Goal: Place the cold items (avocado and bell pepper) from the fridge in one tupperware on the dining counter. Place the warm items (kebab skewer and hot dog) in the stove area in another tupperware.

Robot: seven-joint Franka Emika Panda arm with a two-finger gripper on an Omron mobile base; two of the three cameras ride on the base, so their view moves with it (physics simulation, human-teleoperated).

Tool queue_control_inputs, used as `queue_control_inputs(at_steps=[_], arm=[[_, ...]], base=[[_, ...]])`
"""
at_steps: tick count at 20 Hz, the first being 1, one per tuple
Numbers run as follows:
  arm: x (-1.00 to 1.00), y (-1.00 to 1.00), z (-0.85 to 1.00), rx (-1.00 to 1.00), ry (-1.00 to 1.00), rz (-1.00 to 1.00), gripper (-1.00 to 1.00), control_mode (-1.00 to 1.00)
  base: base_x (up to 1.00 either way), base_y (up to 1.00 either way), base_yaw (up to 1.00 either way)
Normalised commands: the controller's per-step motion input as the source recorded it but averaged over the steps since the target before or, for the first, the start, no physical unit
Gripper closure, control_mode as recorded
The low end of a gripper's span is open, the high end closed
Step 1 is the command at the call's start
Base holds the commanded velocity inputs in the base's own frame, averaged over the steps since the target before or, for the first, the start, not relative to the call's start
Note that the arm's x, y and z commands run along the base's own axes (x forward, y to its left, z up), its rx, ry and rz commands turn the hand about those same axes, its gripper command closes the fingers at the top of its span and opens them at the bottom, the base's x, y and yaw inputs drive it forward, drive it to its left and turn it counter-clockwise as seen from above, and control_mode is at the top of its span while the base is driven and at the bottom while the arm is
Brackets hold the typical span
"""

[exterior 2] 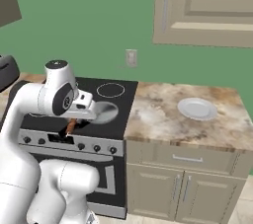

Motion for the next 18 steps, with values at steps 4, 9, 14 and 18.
queue_control_inputs(at_steps=[4, 9, 14, 18], arm=[[0.00, 0.00, 0.00, 0.00, 0.00, 0.00, 1.00, 1.00], [0.00, 0.00, 0.00, 0.00, 0.00, 0.00, 1.00, 1.00], [0.00, 0.00, 0.00, 0.00, 0.00, 0.00, 1.00, 1.00], [0.00, 0.00, 0.00, 0.00, 0.00, 0.00, 1.00, 1.00]], base=[[-0.92, -0.49, 0.37], [-0.70, -0.94, 0.47], [-0.76, -0.97, 0.63], [-0.71, -0.47, 0.92]])
